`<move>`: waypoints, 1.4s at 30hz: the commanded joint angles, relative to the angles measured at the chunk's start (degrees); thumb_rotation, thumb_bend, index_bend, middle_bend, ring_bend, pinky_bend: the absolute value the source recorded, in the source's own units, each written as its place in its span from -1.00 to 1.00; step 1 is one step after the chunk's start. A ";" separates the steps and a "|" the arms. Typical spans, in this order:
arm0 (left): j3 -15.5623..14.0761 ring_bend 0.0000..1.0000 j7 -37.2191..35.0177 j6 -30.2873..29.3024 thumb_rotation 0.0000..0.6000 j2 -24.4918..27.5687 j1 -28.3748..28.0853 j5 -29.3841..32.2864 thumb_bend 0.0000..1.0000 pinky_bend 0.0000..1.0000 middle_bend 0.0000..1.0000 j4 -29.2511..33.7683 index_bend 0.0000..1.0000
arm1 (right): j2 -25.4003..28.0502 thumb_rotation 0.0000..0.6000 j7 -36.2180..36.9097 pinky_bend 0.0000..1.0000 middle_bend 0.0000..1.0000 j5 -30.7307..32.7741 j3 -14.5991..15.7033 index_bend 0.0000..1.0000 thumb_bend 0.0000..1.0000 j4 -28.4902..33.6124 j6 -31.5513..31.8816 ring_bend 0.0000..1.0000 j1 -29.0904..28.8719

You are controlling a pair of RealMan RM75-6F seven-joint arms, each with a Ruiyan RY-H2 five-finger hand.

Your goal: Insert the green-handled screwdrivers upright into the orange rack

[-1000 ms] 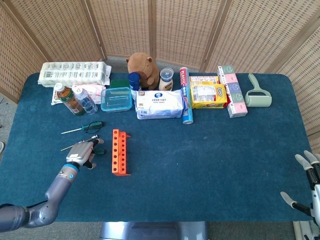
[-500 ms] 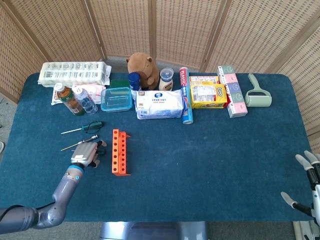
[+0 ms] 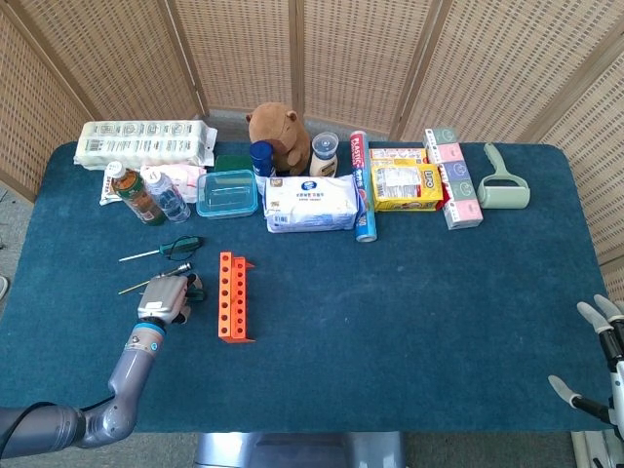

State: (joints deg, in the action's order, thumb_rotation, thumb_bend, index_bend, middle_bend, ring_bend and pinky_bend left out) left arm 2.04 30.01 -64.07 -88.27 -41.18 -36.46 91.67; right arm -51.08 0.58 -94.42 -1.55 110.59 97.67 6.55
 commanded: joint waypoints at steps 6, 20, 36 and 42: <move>0.46 0.73 2.32 -1.35 1.00 -1.11 0.78 -0.99 -0.21 0.83 0.74 -0.66 -0.22 | 0.18 1.00 0.57 -1.00 -0.83 0.01 0.03 -0.75 -1.00 -0.12 -0.04 -0.97 -0.03; 1.91 0.73 5.31 -1.27 1.00 -2.97 1.45 -0.83 -0.18 0.83 0.75 -2.08 -0.14 | 0.46 1.00 1.44 -1.00 -0.82 0.05 0.03 -0.75 -1.00 -0.23 -0.01 -0.97 -0.05; 3.59 0.74 5.67 -3.07 1.00 -0.80 3.23 -2.09 -0.08 0.83 0.79 2.86 0.12 | 0.52 1.00 1.58 -1.00 -0.80 -0.22 0.16 -0.75 -1.00 -0.30 -0.08 -0.97 -0.10; 3.79 0.74 -0.69 -2.83 1.00 6.94 6.07 -7.15 -0.08 0.83 0.79 11.82 0.12 | 0.33 1.00 0.99 -1.00 -0.80 -0.41 0.28 -0.75 -1.00 -0.21 -0.43 -0.97 -0.26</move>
State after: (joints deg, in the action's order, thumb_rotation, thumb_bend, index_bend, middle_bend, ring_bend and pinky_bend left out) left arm 5.66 32.41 -67.16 -84.58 -36.62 -41.17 100.11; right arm -50.71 1.64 -94.79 -1.30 110.37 97.29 6.31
